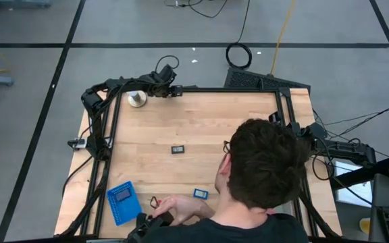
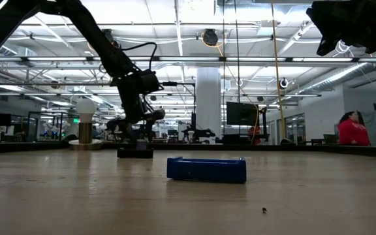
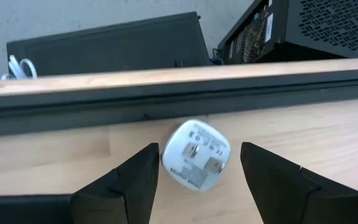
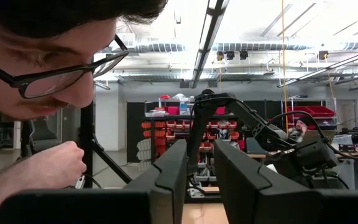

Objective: Pick & Place Office items
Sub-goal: Put the purple charger adapter into the gray bin

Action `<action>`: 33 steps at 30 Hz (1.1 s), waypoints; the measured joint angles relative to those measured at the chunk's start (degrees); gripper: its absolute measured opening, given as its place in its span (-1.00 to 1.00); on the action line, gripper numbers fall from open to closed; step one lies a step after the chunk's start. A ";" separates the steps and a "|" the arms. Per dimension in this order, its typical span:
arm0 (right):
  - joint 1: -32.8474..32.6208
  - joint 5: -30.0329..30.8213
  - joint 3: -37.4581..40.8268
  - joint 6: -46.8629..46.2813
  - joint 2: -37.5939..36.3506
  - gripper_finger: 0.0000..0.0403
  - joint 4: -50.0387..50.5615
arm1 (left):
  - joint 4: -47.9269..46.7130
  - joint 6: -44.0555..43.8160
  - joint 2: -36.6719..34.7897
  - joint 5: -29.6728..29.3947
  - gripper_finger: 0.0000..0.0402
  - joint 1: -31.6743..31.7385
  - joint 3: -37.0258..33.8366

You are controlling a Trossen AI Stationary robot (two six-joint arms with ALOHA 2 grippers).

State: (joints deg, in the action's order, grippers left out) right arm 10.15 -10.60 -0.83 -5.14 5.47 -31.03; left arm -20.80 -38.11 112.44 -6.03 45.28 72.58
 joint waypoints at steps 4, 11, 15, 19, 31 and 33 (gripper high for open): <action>0.00 -0.01 -0.01 -0.01 -0.01 -0.64 0.00 | -0.25 -2.26 0.29 -0.03 0.14 -0.15 0.00; 0.00 0.01 -0.01 -0.01 0.00 -0.64 -0.01 | -0.57 -4.10 0.61 -1.00 0.14 -0.46 0.00; 0.00 0.01 0.00 -0.01 0.00 -0.64 0.00 | -0.53 -4.45 0.63 -1.41 0.14 -0.46 0.00; 0.00 0.00 0.00 -0.01 -0.01 -0.64 0.00 | -0.58 -4.69 0.63 -1.56 0.14 -0.44 0.00; 0.00 -0.01 -0.01 0.01 0.01 -0.64 0.00 | -8.23 -1.44 5.31 -1.41 0.14 -0.55 8.27; 0.00 0.01 -0.01 0.00 -0.01 -0.64 0.00 | -8.33 -1.48 5.48 -1.10 0.14 -0.55 8.37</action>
State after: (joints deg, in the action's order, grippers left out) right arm 10.15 -10.59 -0.84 -5.14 5.45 -31.03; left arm -29.13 -39.59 117.92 -7.13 44.72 80.95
